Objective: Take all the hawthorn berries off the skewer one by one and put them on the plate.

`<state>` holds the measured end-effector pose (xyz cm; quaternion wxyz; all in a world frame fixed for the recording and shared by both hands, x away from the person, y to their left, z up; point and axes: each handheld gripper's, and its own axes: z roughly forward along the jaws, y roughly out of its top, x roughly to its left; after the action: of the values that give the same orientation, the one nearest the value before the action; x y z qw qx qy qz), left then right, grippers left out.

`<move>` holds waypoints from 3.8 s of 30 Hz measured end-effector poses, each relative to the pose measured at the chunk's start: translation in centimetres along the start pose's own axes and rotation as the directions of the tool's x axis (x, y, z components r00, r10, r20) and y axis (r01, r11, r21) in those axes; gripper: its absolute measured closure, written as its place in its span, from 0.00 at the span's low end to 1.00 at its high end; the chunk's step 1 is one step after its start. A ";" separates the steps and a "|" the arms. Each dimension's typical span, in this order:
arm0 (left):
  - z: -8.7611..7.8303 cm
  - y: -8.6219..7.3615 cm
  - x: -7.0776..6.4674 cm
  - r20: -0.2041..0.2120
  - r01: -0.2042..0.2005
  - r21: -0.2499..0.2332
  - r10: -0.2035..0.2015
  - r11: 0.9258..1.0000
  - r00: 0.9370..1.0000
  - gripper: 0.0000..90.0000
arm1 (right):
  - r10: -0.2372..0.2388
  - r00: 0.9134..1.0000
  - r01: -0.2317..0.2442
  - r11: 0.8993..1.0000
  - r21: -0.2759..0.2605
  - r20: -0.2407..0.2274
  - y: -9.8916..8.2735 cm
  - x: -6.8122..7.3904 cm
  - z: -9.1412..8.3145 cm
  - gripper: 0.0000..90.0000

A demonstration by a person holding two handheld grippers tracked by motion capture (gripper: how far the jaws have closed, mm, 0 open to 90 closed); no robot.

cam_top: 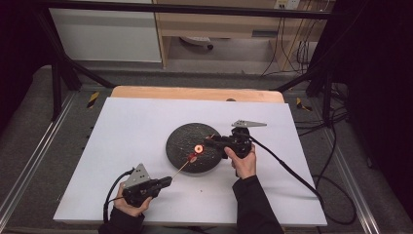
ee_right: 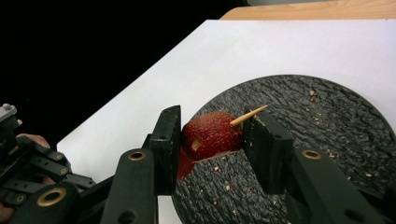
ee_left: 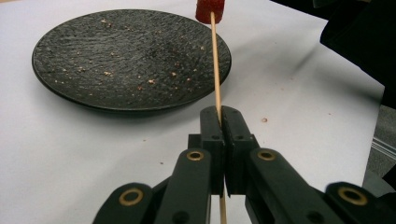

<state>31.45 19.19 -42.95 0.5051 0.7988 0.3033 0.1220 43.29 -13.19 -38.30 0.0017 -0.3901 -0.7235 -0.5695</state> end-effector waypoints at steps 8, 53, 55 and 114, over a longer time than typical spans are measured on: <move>-0.3 0.0 0.1 -0.007 -0.002 -0.009 0.002 1.000 1.000 0.98 | -0.006 0.998 0.009 0.999 -0.051 0.064 0.9 -0.1 -0.9 0.65; -0.9 -0.1 1.1 -0.036 0.032 -0.024 -0.033 0.999 0.999 0.98 | -0.064 0.977 0.026 0.982 0.185 0.205 -3.1 -3.1 5.2 0.65; -0.9 -0.1 1.1 -0.036 0.030 -0.023 -0.031 0.999 0.999 0.98 | -0.073 0.975 0.032 0.981 0.193 0.208 -3.2 -3.1 5.2 0.64; 0.1 0.0 -0.7 -0.003 -0.017 -0.019 0.017 1.000 1.000 0.98 | -0.005 0.999 0.006 0.999 0.037 -0.037 -1.4 1.5 0.9 0.67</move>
<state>30.97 18.66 -42.94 0.5112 0.7963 0.2959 0.1304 41.84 -11.70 -39.10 0.0208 -0.3773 -0.7350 -0.5630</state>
